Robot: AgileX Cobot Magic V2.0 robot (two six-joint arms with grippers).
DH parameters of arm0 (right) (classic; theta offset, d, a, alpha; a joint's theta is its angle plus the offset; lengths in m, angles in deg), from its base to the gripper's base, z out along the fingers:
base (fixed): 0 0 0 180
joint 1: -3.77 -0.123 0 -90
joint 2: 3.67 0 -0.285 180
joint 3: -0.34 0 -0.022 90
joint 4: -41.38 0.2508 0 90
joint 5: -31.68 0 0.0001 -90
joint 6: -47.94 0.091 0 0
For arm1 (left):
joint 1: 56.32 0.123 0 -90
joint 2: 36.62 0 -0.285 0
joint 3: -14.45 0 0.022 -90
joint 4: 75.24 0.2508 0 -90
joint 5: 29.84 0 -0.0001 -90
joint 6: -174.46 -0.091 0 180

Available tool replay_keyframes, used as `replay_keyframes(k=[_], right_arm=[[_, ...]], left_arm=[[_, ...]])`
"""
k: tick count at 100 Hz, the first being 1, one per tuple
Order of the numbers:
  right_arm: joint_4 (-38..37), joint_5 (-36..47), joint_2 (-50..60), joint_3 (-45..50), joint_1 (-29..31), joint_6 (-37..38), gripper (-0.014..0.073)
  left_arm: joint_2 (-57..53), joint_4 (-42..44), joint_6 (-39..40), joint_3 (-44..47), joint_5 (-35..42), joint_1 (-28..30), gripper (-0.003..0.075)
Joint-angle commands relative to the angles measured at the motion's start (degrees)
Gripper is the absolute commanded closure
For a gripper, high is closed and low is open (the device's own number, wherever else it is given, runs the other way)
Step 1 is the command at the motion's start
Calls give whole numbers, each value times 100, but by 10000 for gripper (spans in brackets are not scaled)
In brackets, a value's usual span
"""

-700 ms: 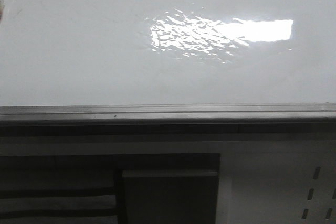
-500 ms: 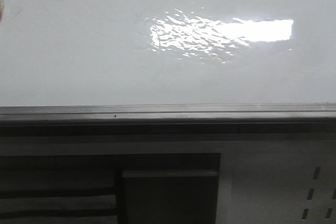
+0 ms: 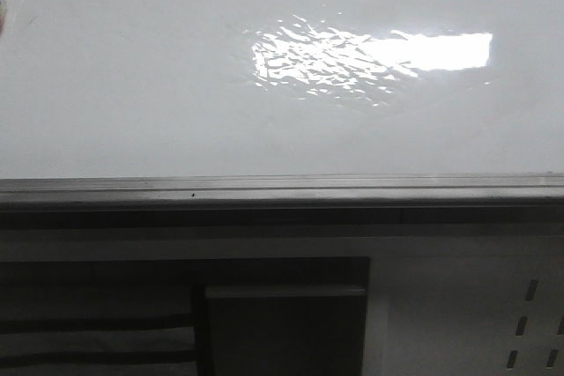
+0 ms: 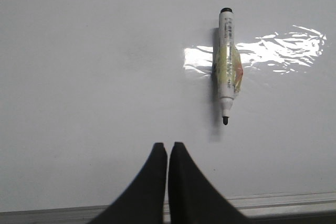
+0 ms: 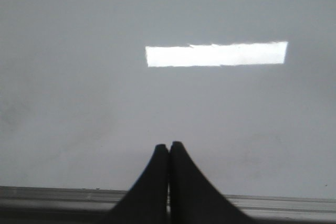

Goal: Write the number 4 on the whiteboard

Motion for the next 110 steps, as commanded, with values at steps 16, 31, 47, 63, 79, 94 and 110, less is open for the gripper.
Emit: replay_keyframes(k=[16, 31, 47, 63, 79, 94, 110], right_arm=[[-1, 618, 127, 114, 32, -10, 666], [35, 856, 127, -48, 32, -10, 666], [40, 26, 70, -1026, 32, -10, 666], [23, -1361, -417, -2227, 32, -10, 666], [-113, -2147, -1195, -3154, 32, -20, 666], [-318, -2639, -1875, -3640, 32, -20, 666], [-339, -2587, -2249, -3686, 32, -20, 666]], left_arm=[[-155, -48, 29, 155, 444, 8, 741], [-155, -273, 29, 28, 577, 8, 741], [-146, -568, 29, -645, 339, 8, 741], [245, -568, 29, -1665, -229, 8, 741], [1019, -568, 29, -2733, -1133, 8, 741], [1692, -557, 29, -3434, -1620, 8, 741], [1945, -557, 29, -3503, -1464, 8, 741]])
